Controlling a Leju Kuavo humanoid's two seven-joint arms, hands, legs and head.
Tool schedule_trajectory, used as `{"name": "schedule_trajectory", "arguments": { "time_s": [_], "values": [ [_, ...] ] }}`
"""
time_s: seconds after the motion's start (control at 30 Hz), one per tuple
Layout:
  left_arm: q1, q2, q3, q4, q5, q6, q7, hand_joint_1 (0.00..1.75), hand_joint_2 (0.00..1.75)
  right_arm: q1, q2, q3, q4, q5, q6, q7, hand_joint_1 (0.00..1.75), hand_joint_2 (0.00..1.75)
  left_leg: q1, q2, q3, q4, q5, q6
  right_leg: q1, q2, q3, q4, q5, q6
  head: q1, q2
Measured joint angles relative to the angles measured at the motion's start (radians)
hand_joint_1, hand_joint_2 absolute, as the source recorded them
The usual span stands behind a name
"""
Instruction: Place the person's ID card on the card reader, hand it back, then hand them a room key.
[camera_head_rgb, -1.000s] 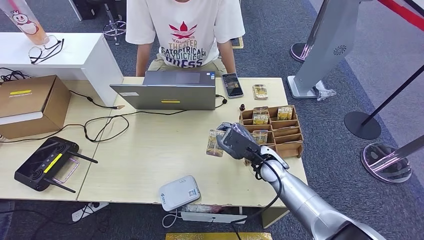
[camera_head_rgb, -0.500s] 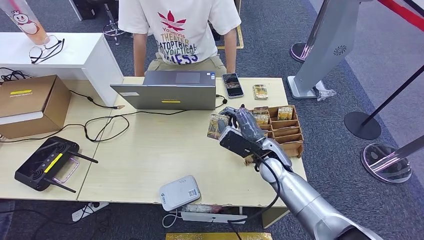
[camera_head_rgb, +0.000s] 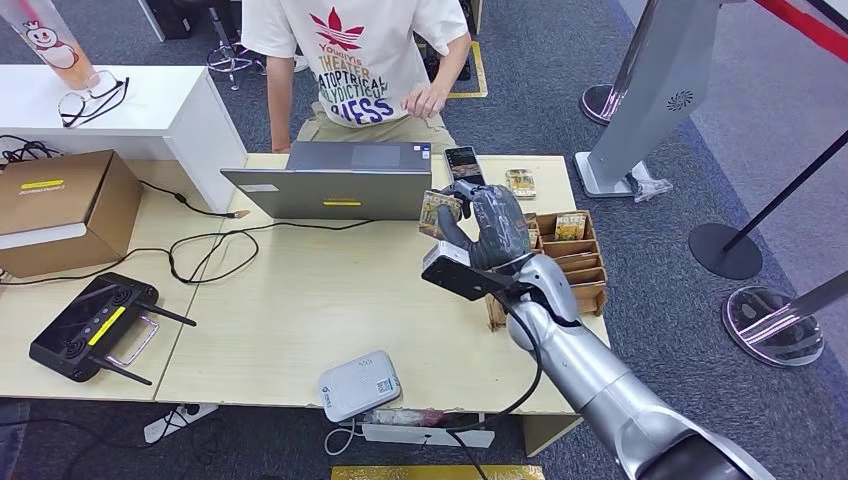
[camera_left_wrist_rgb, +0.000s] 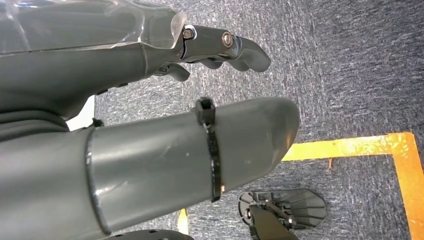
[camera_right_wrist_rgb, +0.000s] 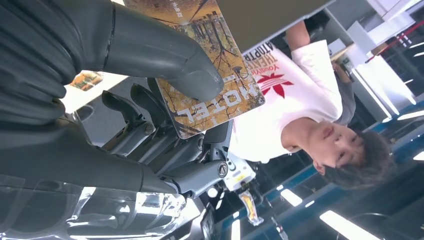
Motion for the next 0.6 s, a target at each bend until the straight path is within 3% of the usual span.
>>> {"name": "schedule_trajectory", "arguments": {
  "time_s": [0.6],
  "values": [
    [0.000,-0.001,0.000,0.000,0.012,0.009,0.001,0.00,0.00,-0.154,0.130,0.018,0.229,0.126,-0.184,0.001,1.75,1.75,0.000,0.000,0.000,0.000,0.000,0.000,0.000,0.000,0.000,0.000,0.000,0.000,0.000,0.000]
  ]
}}
